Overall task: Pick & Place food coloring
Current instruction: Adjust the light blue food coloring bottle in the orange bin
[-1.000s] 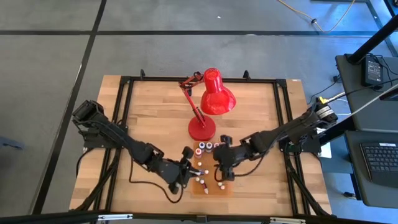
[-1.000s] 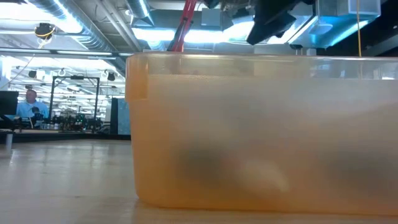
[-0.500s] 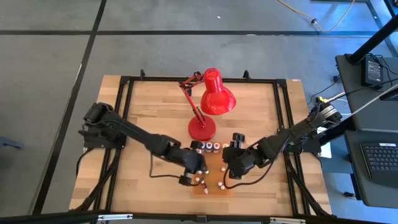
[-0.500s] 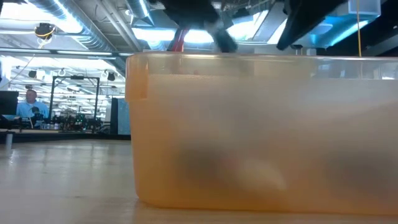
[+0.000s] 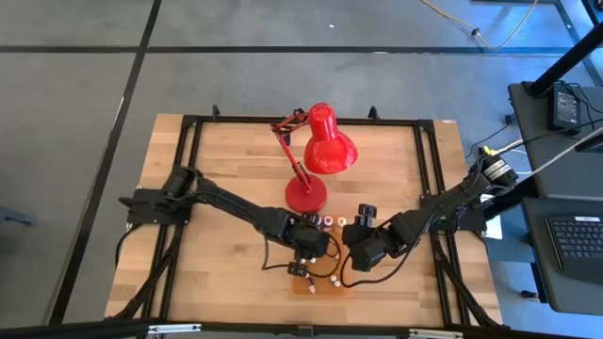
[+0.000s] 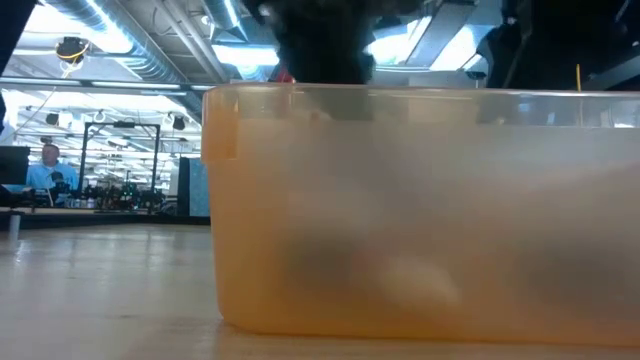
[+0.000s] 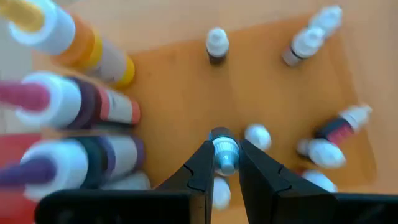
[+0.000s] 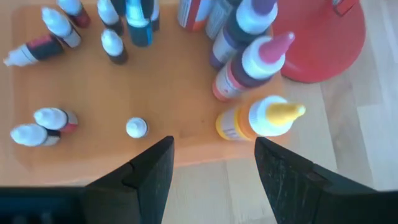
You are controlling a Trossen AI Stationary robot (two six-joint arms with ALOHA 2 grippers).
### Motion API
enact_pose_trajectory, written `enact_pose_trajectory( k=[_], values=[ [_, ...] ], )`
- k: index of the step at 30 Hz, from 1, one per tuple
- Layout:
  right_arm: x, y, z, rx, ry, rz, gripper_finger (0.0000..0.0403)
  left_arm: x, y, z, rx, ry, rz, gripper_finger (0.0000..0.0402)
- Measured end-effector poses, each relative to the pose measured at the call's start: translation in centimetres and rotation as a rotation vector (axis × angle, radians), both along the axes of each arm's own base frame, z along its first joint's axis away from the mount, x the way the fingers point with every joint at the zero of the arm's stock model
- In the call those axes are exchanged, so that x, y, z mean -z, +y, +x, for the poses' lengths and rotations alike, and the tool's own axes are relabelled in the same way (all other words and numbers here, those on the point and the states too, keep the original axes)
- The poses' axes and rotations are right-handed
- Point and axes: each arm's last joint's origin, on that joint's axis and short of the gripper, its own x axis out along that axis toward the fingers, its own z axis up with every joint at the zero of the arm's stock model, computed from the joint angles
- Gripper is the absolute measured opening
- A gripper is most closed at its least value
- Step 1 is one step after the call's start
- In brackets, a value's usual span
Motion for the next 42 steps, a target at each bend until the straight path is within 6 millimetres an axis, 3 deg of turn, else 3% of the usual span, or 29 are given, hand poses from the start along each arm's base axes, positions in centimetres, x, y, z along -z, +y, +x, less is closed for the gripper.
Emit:
enact_pose_trajectory(
  k=[15, 38, 42],
  values=[
    [0.6, 0.0, -0.3, -0.007, 0.017, -0.001, 0.0226, 3.1, 0.2, 1.3, -0.006, 0.068, 0.017, 0.0052],
    [0.6, 0.0, -0.3, -0.014, 0.026, 0.016, 0.0226, 3.6, -0.1, 1.5, -0.01, 0.064, -0.003, 0.0091],
    [0.6, 0.0, -0.3, -0.014, 0.026, 0.015, 0.0226, 2.9, -0.1, 1.4, -0.033, 0.05, -0.019, 0.0107]
  ],
)
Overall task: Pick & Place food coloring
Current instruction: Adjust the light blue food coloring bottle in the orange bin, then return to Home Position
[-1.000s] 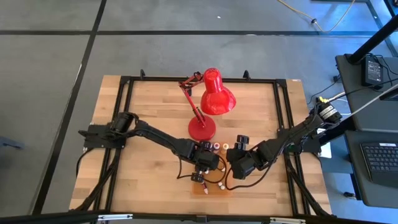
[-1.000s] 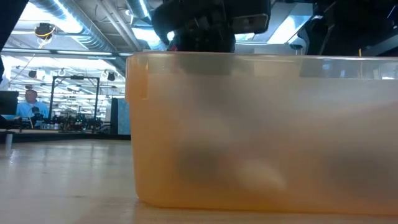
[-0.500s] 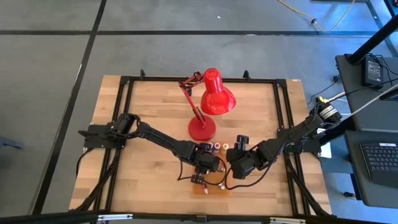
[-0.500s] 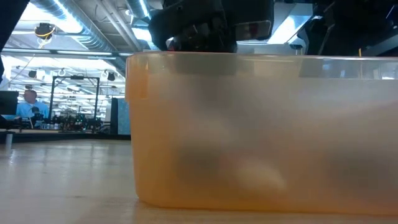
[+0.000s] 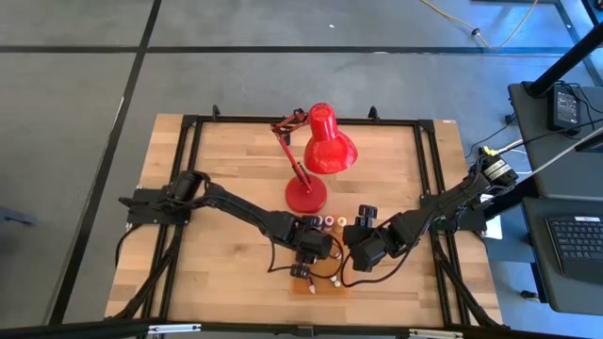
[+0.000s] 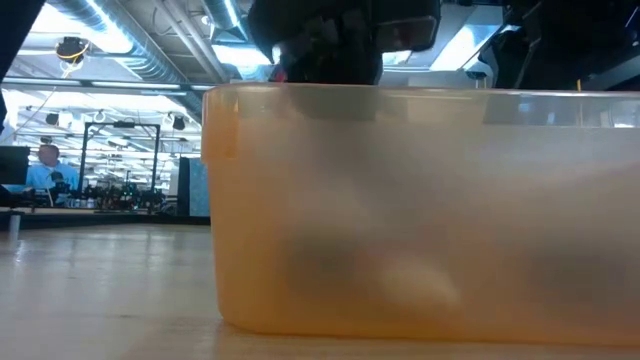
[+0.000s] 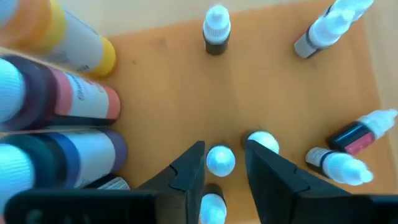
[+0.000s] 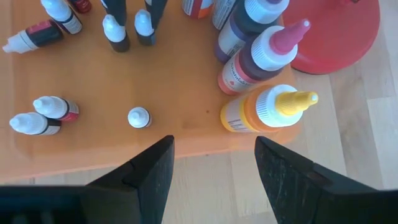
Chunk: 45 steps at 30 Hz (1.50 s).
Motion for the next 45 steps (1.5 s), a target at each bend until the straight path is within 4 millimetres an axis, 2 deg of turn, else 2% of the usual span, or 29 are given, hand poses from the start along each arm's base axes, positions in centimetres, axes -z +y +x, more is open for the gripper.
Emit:
enact_pose_trajectory(
  k=[7, 11, 14, 17, 24, 29, 32, 34, 37, 39, 45],
  values=[
    [0.0, 0.0, 0.0, 0.0, -0.001, 0.0, 0.0226, -1.8, 0.1, -0.4, -0.01, -0.036, -0.008, 0.015],
    [0.0, 0.0, 0.1, -0.01, -0.005, -0.002, 0.0226, -4.0, 0.3, -1.2, -0.033, -0.065, -0.046, 0.0165],
    [-0.2, 0.2, 0.4, -0.053, -0.036, -0.003, 0.0226, -6.1, 0.0, -2.3, 0.035, -0.08, -0.071, 0.0168],
    [-0.6, 0.7, 1.1, -0.099, -0.116, 0.018, 0.0226, -6.9, -0.9, -3.7, 0.1, -0.113, -0.091, 0.0168],
    [-1.5, 1.8, 2.2, -0.326, -0.247, -0.023, 0.0226, -5.7, -2.1, -7.3, 0.136, -0.293, -0.182, 0.0166],
    [-2.0, 2.5, 2.7, -0.378, -0.295, 0.139, 0.0226, -4.3, -3.3, -10.5, 0.103, -0.46, -0.255, 0.0168],
    [-1.4, 3.3, 2.7, -0.466, -0.292, 0.062, 0.0226, -3.1, -3.9, -12.3, 0.087, -0.496, -0.211, 0.0167],
    [-1.1, 3.9, 3.0, -0.431, -0.314, 0.07, 0.0226, -2.4, -4.4, -13.3, 0.094, -0.505, -0.193, 0.0165],
    [-1.8, 4.1, 3.9, -0.278, -0.328, 0.172, 0.0226, -1.8, -5.1, -14.2, 0.077, -0.532, -0.162, 0.0165],
    [-2.0, 4.2, 4.5, -0.227, -0.306, 0.178, 0.0224, -1.5, -5.2, -14.5, 0.061, -0.535, -0.13, 0.0167],
    [-3.0, 6.7, 5.7, -0.219, -0.239, 0.147, 0.02, -1.3, -5.8, -15.1, 0.073, -0.527, -0.109, 0.0168]
  ],
)
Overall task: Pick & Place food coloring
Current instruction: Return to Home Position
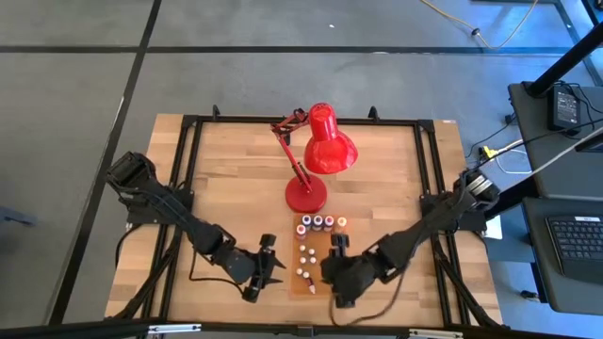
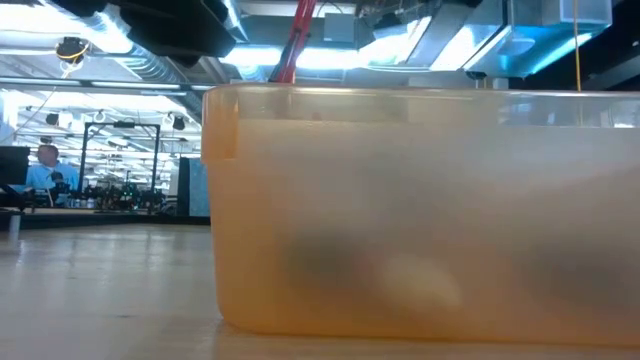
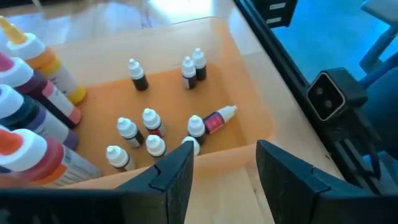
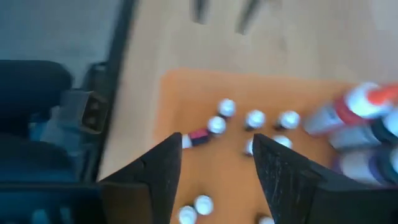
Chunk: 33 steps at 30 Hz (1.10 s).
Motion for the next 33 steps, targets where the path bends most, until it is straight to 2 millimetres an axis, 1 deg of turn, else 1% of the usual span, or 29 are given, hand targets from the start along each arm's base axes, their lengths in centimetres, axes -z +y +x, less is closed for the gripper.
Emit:
enact_pose_trajectory(
  k=[4, 7, 10, 12, 16, 19, 22, 24, 28, 31, 33],
  values=[
    [-0.4, 0.5, 1.0, 0.106, 0.101, -0.014, 0.0182, 0.0, -0.3, -0.2, 0.01, 0.0, 0.0, 0.0169],
    [-0.7, 0.8, 1.3, 0.173, 0.181, -0.009, 0.0169, 0.0, -0.5, -0.4, 0.023, 0.001, -0.002, 0.0169],
    [-0.8, 1.0, 1.1, 0.232, 0.294, 0.021, 0.0159, 0.0, -0.7, -0.5, 0.04, 0.005, -0.006, 0.0168],
    [-1.2, 1.2, 0.9, 0.25, 0.331, 0.036, 0.0155, 0.0, -0.8, -0.6, 0.048, 0.006, -0.01, 0.0166],
    [-1.4, 2.2, 0.0, 0.268, 0.34, 0.058, 0.015, 0.0, -0.9, -0.5, 0.054, 0.005, -0.016, 0.0165],
    [-1.4, 3.3, -0.7, 0.236, 0.331, 0.066, 0.015, 0.0, -0.9, -0.5, 0.055, 0.004, -0.018, 0.0168],
    [-1.2, 4.1, -1.1, 0.223, 0.32, 0.081, 0.015, -0.1, -0.9, -0.5, 0.055, 0.0, -0.021, 0.0169],
    [-1.2, 4.4, -1.1, 0.253, 0.309, 0.119, 0.015, -0.1, -0.9, -0.5, 0.055, -0.007, -0.026, 0.0169],
    [-1.2, 4.4, -1.2, 0.36, 0.318, 0.183, 0.015, -0.2, -0.9, -0.4, 0.053, -0.013, -0.029, 0.0171],
    [-1.1, 4.2, -1.4, 0.397, 0.336, 0.181, 0.015, -0.2, -0.9, -0.4, 0.049, -0.015, -0.027, 0.0171],
    [-1.1, 4.1, -1.6, 0.41, 0.354, 0.174, 0.015, -0.2, -0.8, -0.3, 0.071, -0.024, 0.008, 0.0169]
  ],
)
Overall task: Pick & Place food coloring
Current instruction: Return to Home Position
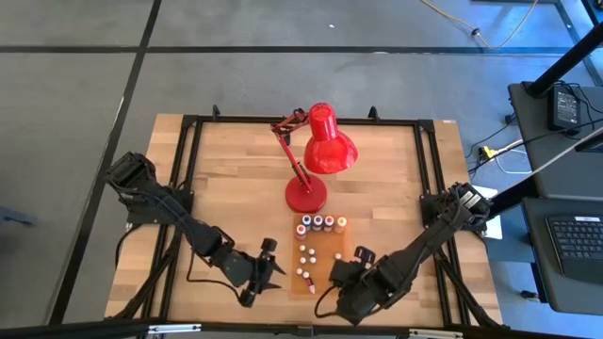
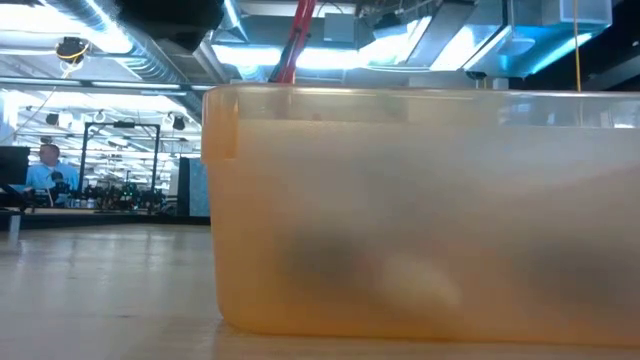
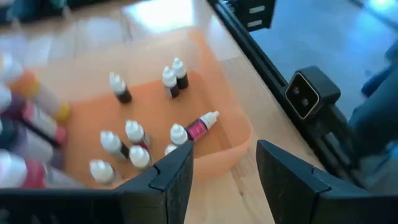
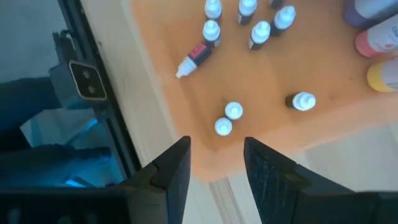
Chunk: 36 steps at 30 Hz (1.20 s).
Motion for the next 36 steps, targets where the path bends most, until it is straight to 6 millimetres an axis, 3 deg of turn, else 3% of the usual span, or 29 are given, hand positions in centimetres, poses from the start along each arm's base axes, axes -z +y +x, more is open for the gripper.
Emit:
enact_pose_trajectory(
  k=[8, 11, 22, 25, 28, 31, 36],
  values=[
    [0.1, -0.3, -0.1, -0.006, 0.03, -0.024, 0.015, -1.3, 0.9, 1.6, 0.267, -0.125, 0.312, 0.017],
    [0.1, -0.5, -0.1, -0.013, 0.027, -0.045, 0.015, -1.3, 1.4, 1.9, 0.275, -0.139, 0.39, 0.0169],
    [0.0, -0.6, 0.2, -0.186, -0.04, -0.195, 0.015, -1.4, 2.4, 2.5, 0.092, -0.095, 0.228, 0.0166],
    [-0.3, -1.0, 0.0, -0.211, -0.072, -0.316, 0.015, -1.7, 2.2, 2.4, 0.077, -0.107, 0.173, 0.0162],
    [-1.2, -1.8, -1.2, -0.315, -0.008, -0.413, 0.015, -2.2, 1.9, 1.7, 0.117, -0.095, 0.186, 0.0157],
    [-1.3, -2.1, -1.8, -0.249, 0.014, -0.43, 0.015, -3.2, 2.2, 0.3, 0.047, -0.061, 0.205, 0.0158],
    [-1.5, -2.4, -2.4, -0.218, 0.0, -0.487, 0.015, -4.6, 4.6, -3.8, -0.035, -0.115, 0.131, 0.0162]
  ],
)
